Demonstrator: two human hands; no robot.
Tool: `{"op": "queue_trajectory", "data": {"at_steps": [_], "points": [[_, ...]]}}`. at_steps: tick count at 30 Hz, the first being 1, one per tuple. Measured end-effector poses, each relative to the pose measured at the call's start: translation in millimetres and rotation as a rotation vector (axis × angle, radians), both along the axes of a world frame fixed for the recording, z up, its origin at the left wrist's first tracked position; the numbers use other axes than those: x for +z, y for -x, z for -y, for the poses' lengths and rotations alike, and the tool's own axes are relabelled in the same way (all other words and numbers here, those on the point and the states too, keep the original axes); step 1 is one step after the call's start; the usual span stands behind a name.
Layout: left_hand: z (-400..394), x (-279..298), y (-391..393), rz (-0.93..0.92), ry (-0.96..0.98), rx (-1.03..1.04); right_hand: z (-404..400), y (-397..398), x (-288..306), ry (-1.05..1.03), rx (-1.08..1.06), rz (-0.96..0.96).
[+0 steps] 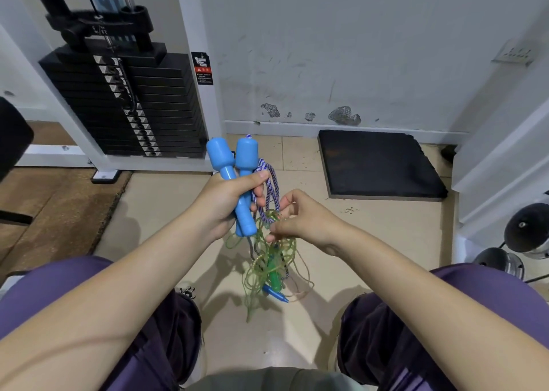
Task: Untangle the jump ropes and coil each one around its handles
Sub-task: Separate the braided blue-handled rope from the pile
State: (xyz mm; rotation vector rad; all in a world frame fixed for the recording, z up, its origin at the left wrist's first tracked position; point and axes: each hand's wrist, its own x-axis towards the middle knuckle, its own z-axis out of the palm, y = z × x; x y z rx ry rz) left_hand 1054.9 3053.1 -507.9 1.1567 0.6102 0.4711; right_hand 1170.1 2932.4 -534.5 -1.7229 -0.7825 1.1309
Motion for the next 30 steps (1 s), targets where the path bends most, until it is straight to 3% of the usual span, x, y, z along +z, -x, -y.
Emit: {"op": "queue_trajectory", "data": {"at_steps": [4, 8, 12, 15, 20, 23, 25, 30], "points": [[-8.5, -8.0, -1.0, -0.109, -0.078, 0.129, 0.8, -5.5, 6.7, 0.037, 0.034, -0.058], [-14.2, -13.7, -1.8, -0.265, -0.309, 0.241, 3.2, -15.0, 13.2, 0.17, 0.145, 0.295], [-31.8, -16.4, 3.6, -0.385, -0.444, 0.345, 13.5, -34.8, 24.7, 0.117, 0.121, 0.52], [-40.3, -16.2, 6.1, -0.45, -0.516, 0.381, 23.7, -52.0, 37.8, 0.003, 0.046, 0.354], [-39.1, -16.0, 4.5, -0.455, -0.501, 0.377, 26.3, -57.6, 37.6, -0.398, -0.189, 0.096], [-38.6, -12.3, 4.6, -0.418, -0.468, 0.373, 26.7, -58.2, 36.2, -0.451, -0.207, -0.031], [-36.9, -8.0, 7.3, -0.333, -0.405, 0.347, 30.5, -58.9, 38.1, -0.359, -0.085, -0.013], [-22.2, 0.0, 9.3, -0.222, -0.386, 0.194, 34.1, -45.3, 40.5, 0.139, 0.328, 0.324]]}}
